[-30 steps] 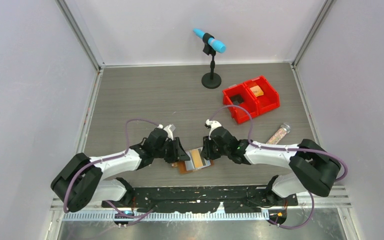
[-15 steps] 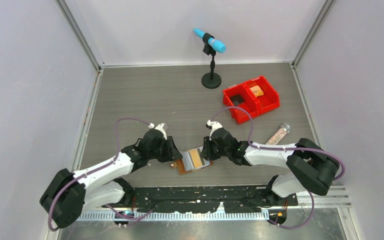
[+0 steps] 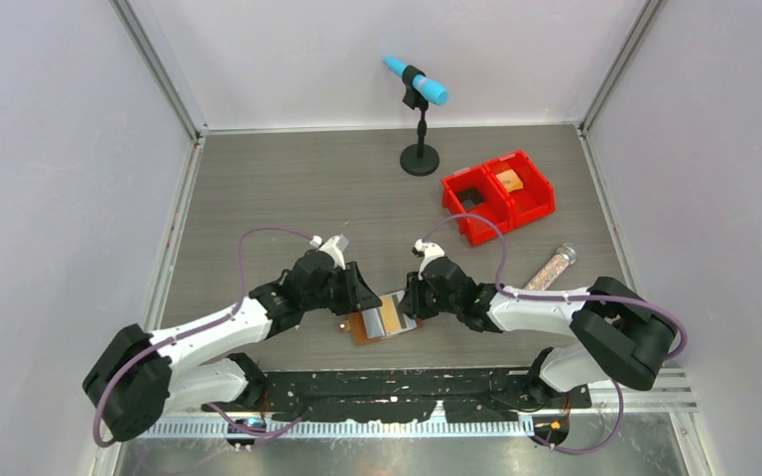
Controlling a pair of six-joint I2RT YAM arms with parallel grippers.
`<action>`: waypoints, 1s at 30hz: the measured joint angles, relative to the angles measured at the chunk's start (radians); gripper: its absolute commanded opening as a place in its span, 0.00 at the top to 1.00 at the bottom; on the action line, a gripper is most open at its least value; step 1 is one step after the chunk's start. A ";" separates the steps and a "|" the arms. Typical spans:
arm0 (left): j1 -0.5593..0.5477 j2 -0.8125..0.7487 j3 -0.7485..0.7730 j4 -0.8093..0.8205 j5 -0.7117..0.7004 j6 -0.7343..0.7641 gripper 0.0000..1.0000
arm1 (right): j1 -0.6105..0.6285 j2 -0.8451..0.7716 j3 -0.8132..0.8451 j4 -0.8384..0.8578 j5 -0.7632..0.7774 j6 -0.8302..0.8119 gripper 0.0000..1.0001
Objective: Take the credit cards out of the card holder
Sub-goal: Remove the credit card from the card holder.
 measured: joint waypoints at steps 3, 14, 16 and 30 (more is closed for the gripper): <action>-0.001 0.061 -0.038 0.086 0.001 -0.021 0.67 | 0.000 -0.004 -0.005 0.005 0.000 0.002 0.74; -0.001 0.243 -0.109 0.272 -0.009 -0.022 0.63 | 0.000 -0.003 -0.026 0.045 -0.031 0.031 0.76; -0.001 0.256 -0.111 0.299 -0.009 -0.022 0.63 | 0.000 0.001 -0.039 0.073 -0.043 0.048 0.76; -0.001 0.260 -0.182 0.425 -0.006 -0.044 0.64 | 0.000 0.009 -0.089 0.173 -0.059 0.121 0.81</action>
